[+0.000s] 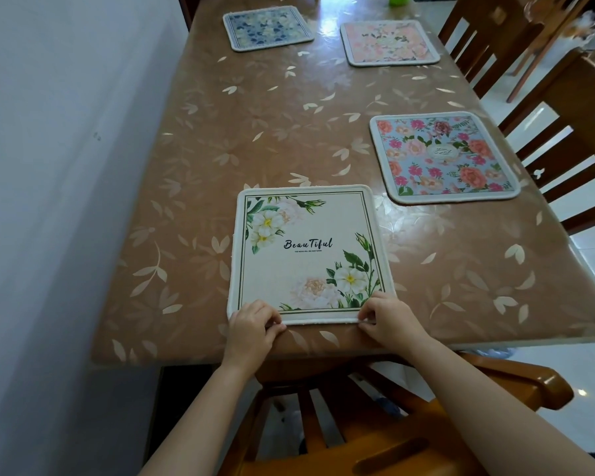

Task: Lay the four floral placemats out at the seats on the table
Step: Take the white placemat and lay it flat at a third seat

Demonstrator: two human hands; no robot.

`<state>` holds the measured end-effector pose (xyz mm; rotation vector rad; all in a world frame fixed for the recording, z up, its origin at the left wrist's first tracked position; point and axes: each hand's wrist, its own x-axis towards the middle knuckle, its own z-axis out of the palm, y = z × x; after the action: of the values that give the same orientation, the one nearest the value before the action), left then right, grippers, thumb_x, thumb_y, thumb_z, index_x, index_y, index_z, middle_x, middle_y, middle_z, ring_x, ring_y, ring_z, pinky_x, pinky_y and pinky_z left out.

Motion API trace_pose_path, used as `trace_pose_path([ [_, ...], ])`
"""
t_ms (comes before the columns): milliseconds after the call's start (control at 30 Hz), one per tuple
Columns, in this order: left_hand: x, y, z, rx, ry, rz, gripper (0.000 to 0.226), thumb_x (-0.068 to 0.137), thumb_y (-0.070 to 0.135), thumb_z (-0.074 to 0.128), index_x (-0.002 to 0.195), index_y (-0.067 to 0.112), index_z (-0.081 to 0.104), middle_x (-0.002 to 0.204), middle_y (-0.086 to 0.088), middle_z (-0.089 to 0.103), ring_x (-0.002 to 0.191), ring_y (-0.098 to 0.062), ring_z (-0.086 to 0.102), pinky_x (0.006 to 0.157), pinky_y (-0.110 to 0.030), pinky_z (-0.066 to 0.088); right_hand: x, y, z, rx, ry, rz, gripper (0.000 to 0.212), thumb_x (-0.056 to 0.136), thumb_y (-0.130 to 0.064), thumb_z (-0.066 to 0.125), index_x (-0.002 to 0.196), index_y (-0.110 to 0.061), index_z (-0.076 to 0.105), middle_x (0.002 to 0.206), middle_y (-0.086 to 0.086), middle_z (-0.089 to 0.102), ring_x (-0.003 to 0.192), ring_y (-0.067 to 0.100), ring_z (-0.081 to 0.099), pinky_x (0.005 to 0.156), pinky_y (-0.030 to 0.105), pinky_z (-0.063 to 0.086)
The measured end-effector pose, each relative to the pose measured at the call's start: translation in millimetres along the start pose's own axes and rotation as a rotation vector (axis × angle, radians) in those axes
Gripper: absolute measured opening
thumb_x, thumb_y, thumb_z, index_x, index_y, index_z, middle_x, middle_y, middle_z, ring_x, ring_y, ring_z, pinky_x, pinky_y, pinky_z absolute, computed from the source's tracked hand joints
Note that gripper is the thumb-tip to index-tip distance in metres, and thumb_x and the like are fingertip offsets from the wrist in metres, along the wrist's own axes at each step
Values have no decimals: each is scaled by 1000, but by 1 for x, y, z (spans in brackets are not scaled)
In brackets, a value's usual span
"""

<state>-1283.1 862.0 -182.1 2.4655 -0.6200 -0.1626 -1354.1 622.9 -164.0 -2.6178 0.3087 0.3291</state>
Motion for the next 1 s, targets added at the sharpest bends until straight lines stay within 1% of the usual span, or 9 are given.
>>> trace_pose_path([
  [100,-1,0,0,0,4,-12,11,72,14,74,73,13,63,77,1,60,76,-17,52,71,-30,35,-3,1,2,8,33,-5,6,80,-17,63,85,-14,66,95,2,59,92,18,55,79,31,46],
  [233,-3,0,0,-6,7,-29,10,73,13,74,74,13,63,78,0,60,77,-17,52,72,-30,36,-5,3,3,-10,61,-16,7,80,-20,64,83,-14,64,94,1,58,92,18,53,78,33,46],
  [533,-1,4,1,16,17,-46,12,72,12,74,71,10,63,75,-3,60,75,-20,53,70,-31,37,-4,4,3,-51,64,-21,10,80,-23,65,85,-14,63,97,1,57,96,20,50,80,32,42],
  [667,-2,5,1,13,32,-43,13,70,11,75,69,9,63,73,-3,60,72,-21,53,69,-32,37,-3,4,3,-77,51,-35,13,81,-22,65,87,-11,65,99,4,57,98,21,50,81,32,42],
  [1000,-7,5,1,-3,37,-34,13,71,12,75,69,10,62,73,-1,59,72,-18,51,70,-33,39,-2,4,0,-89,37,-73,14,82,-23,63,89,-11,65,100,5,57,98,21,49,82,30,41],
])
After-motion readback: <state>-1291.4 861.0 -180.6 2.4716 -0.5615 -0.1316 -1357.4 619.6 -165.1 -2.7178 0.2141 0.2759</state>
